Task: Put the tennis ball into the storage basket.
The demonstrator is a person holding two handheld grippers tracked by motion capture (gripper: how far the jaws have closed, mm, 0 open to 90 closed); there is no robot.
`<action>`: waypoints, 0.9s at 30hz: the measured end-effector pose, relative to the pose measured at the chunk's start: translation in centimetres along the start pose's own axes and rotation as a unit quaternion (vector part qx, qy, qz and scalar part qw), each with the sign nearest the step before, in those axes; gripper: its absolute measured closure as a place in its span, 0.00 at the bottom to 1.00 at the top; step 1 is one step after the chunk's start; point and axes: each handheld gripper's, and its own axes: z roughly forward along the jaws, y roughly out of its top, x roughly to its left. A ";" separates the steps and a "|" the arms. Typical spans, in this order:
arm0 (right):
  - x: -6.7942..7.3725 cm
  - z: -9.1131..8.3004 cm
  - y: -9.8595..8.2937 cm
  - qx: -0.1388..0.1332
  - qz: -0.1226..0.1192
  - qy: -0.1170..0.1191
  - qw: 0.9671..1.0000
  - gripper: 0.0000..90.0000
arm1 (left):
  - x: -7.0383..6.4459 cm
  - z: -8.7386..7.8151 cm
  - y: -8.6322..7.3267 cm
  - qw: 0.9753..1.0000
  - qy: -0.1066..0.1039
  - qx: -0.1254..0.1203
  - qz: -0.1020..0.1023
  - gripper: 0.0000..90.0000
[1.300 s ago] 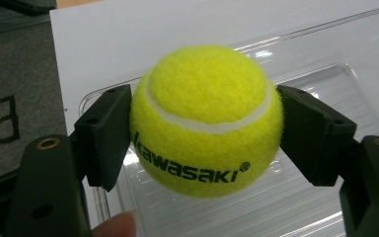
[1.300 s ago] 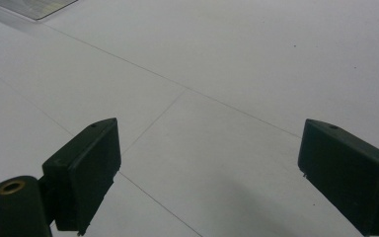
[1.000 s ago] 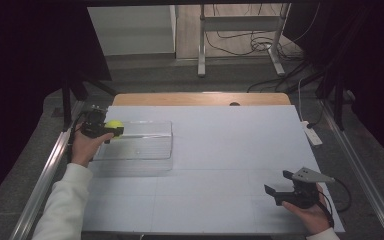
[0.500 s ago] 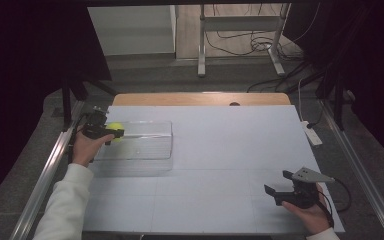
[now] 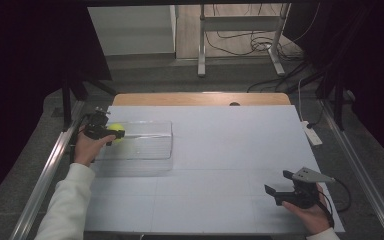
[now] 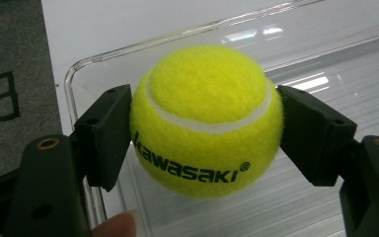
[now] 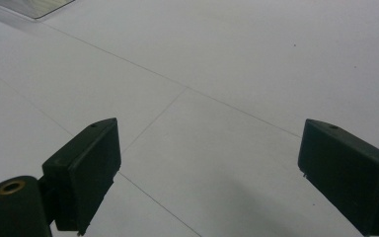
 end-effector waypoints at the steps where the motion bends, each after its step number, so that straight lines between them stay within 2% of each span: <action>1: 0.0 0.0 0.0 0.000 0.000 0.000 1.000 0.10 | 0.0 0.0 0.0 1.000 0.000 0.001 -0.002 0.29; 20: 0.0 0.0 0.0 0.001 0.000 0.001 1.000 0.10 | 0.1 0.5 -0.3 1.000 0.001 0.007 0.000 0.29; 27: 0.0 0.0 0.0 0.002 -0.002 -0.001 1.000 0.10 | -0.2 0.8 -0.3 1.000 0.004 0.013 0.009 0.29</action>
